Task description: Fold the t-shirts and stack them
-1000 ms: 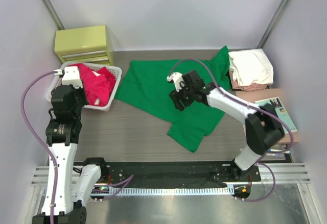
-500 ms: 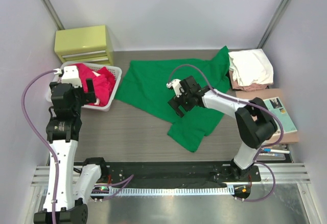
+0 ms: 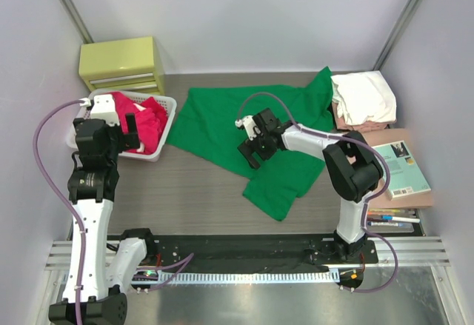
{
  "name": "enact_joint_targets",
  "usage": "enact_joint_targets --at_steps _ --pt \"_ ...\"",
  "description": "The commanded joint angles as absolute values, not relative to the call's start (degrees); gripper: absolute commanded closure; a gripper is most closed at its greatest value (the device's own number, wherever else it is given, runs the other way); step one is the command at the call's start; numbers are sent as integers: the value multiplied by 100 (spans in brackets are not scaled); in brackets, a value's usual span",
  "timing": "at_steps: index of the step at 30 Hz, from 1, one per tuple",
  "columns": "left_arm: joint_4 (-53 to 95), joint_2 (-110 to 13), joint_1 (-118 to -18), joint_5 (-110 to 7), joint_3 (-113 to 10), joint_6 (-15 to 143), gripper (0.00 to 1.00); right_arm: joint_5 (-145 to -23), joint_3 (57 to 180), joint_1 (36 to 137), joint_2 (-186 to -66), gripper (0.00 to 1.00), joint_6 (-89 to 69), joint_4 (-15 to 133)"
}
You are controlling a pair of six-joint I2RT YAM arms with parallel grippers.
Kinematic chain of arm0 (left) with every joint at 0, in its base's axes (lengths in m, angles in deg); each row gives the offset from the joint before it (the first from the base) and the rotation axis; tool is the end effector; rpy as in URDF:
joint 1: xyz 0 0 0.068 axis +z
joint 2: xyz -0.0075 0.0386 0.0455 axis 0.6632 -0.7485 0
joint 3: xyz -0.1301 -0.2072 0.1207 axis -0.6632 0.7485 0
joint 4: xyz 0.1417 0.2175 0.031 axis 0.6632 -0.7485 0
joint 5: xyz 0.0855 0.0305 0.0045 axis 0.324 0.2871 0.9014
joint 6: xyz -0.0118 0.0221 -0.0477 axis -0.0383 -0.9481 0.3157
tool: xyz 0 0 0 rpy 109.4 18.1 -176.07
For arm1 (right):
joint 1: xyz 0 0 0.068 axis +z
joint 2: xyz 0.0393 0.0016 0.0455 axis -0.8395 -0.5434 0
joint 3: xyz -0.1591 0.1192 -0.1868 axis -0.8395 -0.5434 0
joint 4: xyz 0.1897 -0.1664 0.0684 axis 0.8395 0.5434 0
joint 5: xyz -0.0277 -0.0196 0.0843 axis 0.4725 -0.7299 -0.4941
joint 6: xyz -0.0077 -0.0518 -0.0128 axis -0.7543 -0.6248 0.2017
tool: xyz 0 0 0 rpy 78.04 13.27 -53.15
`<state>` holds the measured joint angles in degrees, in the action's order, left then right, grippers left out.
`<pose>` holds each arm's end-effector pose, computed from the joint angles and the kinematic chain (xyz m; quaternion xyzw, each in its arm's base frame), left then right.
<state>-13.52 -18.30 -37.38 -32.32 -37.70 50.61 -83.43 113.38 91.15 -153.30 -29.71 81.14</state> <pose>0.1623 0.0186 0.3774 -0.0691 0.8132 0.1085 0.5676 0.3176 0.2199 0.1655 -0.3992 0.8794 0.1030 0.2379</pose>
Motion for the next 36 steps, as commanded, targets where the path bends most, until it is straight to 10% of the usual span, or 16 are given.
enact_joint_targets --at_steps 1,36 --pt "-1269 -1842 -3688 -3307 -3936 4997 0 -8476 11760 9145 -15614 0 -2896 8329" --pt "-1233 -2027 -3688 -4149 -3892 5208 0 -8318 9485 7721 -13382 0 -3863 9252"
